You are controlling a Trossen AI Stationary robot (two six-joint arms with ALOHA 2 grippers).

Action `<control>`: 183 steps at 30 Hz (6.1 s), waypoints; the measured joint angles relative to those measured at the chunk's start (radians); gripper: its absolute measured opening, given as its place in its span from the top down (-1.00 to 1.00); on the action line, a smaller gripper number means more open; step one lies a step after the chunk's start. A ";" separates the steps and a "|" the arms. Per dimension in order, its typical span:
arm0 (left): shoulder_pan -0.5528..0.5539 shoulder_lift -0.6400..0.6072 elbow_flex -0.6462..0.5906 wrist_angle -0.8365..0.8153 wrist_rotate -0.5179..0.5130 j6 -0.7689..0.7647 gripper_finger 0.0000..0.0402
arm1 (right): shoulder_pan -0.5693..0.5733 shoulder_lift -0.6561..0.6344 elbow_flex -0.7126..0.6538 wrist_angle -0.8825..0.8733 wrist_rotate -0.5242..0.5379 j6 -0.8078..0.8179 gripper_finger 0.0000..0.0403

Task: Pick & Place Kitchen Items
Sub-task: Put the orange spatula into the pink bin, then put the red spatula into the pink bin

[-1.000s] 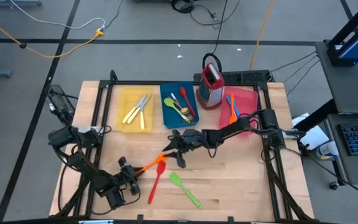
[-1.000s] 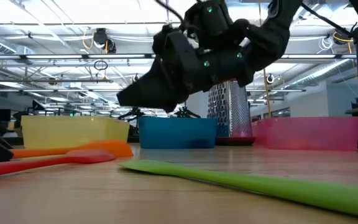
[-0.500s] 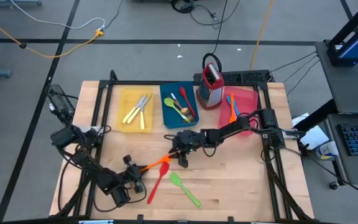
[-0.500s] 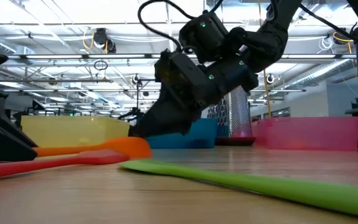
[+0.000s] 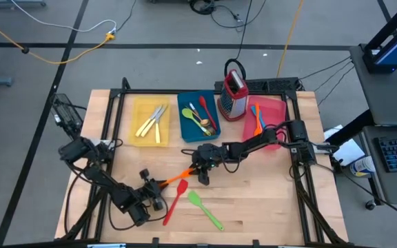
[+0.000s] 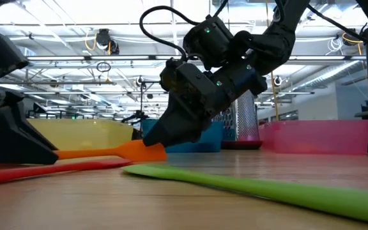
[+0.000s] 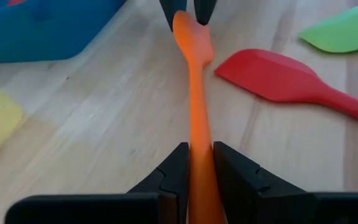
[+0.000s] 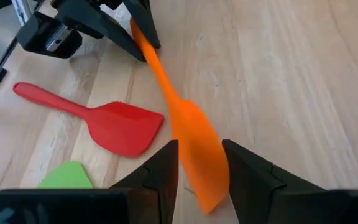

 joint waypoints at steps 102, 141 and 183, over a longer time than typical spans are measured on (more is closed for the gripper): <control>0.233 -0.374 -0.001 0.069 0.084 -0.034 0.32 | 0.041 -0.867 -0.373 -1.780 0.845 1.268 0.89; 0.271 -0.375 0.000 0.197 0.490 0.194 0.32 | 0.000 -0.867 -0.459 -0.585 0.928 0.285 0.42; 0.100 -0.119 0.405 -0.247 0.756 -0.253 0.25 | 0.110 -0.736 -0.459 0.074 0.522 -0.390 0.47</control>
